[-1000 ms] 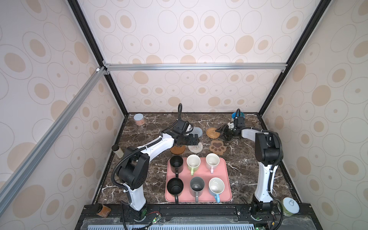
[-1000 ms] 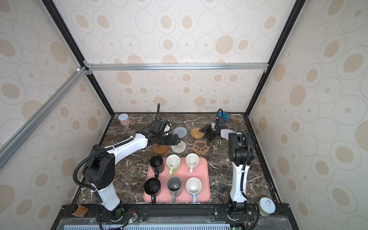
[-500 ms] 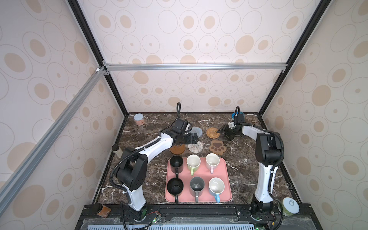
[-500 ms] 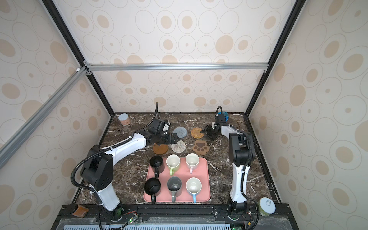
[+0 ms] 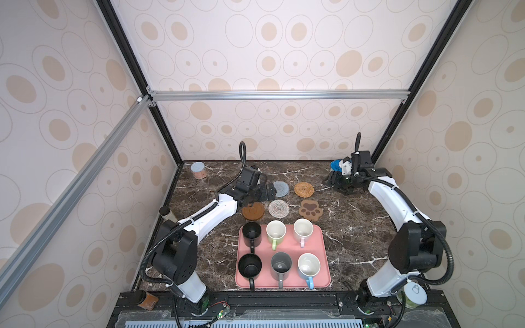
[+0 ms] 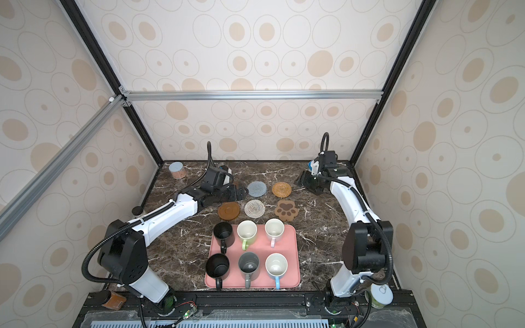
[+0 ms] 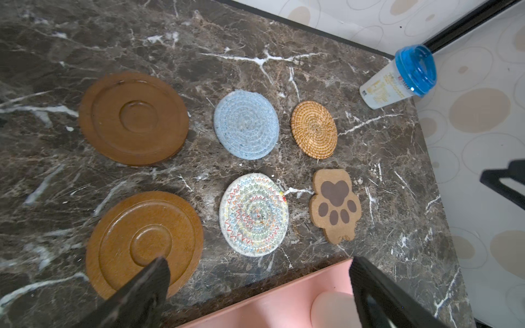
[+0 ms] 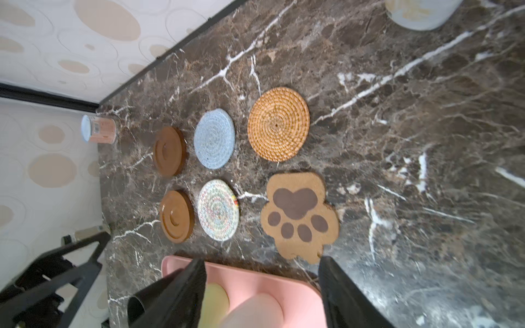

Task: Place cups on coasters
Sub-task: Move the coaster to the top-center of the table, then pick up the cup from the tray.

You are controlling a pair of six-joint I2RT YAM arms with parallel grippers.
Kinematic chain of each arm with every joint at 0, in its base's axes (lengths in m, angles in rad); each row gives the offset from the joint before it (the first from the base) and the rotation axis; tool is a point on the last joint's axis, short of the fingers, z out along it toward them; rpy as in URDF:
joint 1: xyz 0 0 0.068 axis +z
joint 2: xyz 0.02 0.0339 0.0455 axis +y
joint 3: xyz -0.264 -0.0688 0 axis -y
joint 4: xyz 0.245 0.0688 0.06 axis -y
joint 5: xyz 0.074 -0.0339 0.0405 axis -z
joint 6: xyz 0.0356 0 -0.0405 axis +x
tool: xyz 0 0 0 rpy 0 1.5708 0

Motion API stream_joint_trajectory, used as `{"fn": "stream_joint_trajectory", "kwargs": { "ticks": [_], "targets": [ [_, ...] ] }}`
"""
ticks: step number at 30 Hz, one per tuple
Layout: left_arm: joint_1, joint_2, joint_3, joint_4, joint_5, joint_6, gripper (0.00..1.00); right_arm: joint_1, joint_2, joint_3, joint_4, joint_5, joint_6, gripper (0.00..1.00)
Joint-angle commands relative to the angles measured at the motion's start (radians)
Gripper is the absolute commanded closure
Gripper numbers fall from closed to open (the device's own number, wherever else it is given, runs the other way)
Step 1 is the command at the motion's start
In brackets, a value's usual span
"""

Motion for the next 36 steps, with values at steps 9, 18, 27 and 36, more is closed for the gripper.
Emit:
{"fn": "stream_joint_trajectory", "kwargs": {
  "ticks": [9,18,27,36],
  "targets": [
    [0.005,-0.218,-0.144,-0.009,-0.074,-0.041,0.0,0.139,-0.205,-0.066,-0.218,0.105,-0.054,0.29],
    [0.005,-0.345,-0.202,-0.119,-0.121,-0.028,0.0,0.255,-0.351,-0.142,-0.321,0.197,-0.001,0.27],
    [0.001,-0.459,-0.281,-0.199,-0.155,-0.066,0.0,0.453,-0.388,-0.183,-0.432,0.299,0.11,0.27],
    [-0.035,-0.488,-0.324,-0.218,-0.169,-0.1,0.0,0.608,-0.335,-0.222,-0.459,0.391,0.224,0.27]
  ]
}}
